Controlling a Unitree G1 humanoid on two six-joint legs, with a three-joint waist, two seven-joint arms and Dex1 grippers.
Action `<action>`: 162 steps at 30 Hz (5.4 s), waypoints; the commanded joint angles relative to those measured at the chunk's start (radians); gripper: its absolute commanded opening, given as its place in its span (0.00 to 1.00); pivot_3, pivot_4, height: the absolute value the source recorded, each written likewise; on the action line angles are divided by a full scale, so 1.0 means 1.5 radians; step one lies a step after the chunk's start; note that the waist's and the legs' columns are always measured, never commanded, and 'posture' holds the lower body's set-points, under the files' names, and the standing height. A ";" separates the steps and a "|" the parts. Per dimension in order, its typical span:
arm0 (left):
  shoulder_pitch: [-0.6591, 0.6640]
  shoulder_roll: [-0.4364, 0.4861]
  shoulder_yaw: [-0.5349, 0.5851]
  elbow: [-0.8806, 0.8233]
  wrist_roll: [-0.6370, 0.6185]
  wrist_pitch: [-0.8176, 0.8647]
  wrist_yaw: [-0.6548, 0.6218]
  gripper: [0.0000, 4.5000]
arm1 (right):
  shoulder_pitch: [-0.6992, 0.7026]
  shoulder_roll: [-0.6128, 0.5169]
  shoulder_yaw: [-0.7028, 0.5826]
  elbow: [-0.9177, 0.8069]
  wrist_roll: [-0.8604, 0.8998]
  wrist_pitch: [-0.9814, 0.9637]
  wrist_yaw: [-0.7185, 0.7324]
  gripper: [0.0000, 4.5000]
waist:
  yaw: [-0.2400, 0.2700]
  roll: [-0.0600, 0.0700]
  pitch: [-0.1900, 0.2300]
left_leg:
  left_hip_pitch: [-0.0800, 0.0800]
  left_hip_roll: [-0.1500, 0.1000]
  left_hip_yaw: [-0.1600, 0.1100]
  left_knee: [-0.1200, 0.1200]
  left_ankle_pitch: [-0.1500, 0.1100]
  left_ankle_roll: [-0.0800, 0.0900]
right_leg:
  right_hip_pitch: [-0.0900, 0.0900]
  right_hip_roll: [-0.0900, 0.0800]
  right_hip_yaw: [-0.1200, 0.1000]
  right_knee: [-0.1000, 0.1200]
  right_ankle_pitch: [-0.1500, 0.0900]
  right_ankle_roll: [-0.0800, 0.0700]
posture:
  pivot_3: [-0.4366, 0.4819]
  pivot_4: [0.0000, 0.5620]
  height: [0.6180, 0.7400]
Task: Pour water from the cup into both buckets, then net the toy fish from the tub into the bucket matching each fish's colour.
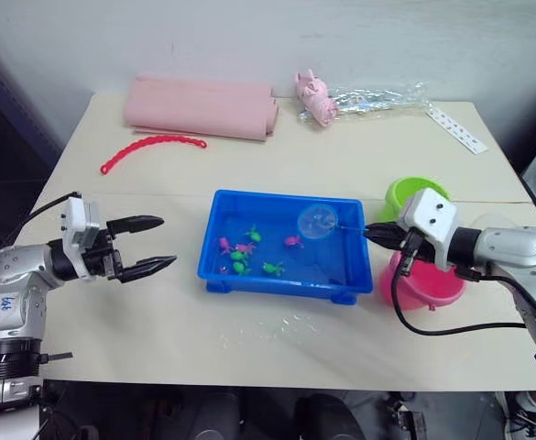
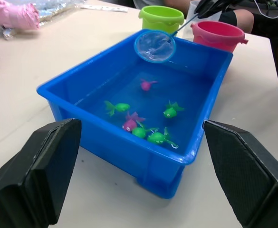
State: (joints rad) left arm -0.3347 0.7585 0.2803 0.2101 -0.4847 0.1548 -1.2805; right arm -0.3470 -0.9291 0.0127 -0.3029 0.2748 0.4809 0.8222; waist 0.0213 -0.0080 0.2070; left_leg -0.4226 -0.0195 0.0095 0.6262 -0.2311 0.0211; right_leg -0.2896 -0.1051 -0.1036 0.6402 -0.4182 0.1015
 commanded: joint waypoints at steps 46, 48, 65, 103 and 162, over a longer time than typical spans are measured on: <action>-0.105 0.014 -0.090 -0.005 0.027 0.010 -0.010 0.99 | -0.049 0.158 0.040 0.002 0.020 0.079 0.075 0.00 | -0.015 0.000 0.000 | 0.000 0.000 0.000 0.001 0.000 0.000 | -0.001 0.000 0.000 0.003 0.000 0.000 | 0.48 0.27 1.00; -0.111 0.000 -0.084 -0.016 0.007 0.023 -0.005 0.99 | -0.023 0.140 0.004 -0.022 0.048 0.073 0.095 0.00 | -0.015 0.000 0.000 | 0.000 0.000 0.000 0.000 0.000 0.000 | -0.001 0.000 0.000 0.003 0.000 0.000 | 0.48 0.27 1.00; -0.184 -0.075 -0.110 0.003 -0.001 0.040 0.004 0.99 | 0.153 0.108 -0.181 -0.084 0.104 -0.070 0.098 0.00 | -0.011 0.000 0.000 | 0.000 -0.001 0.000 0.001 0.000 0.000 | 0.000 0.000 0.000 0.003 0.000 0.000 | 0.48 0.27 1.00; -0.248 -0.197 -0.173 -0.019 -0.024 0.067 -0.047 0.99 | 0.569 0.205 -0.589 0.080 -0.229 -0.776 -0.027 0.00 | 0.002 0.000 -0.001 | 0.001 -0.001 0.001 0.001 0.001 0.000 | 0.001 0.003 0.001 -0.001 0.000 0.000 | 0.48 0.27 1.00; -0.253 -0.241 -0.194 0.004 -0.012 0.027 -0.023 0.99 | 0.673 0.171 -0.599 0.032 -0.641 -0.862 -0.485 0.00 | 0.002 0.003 -0.002 | 0.002 -0.001 0.001 0.001 0.001 0.000 | 0.001 0.003 0.002 0.002 0.000 0.000 | 0.48 0.27 1.00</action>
State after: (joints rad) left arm -0.7148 0.3997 -0.0202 0.2375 -0.4981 0.2080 -1.3197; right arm 0.6640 -0.6602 -0.8406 -0.2519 -0.6861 -0.8238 0.1195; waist 0.0242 -0.0042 0.2035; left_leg -0.4199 -0.0208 0.0102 0.6279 -0.2290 0.0206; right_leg -0.2883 -0.1009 -0.1001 0.6428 -0.4186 0.1010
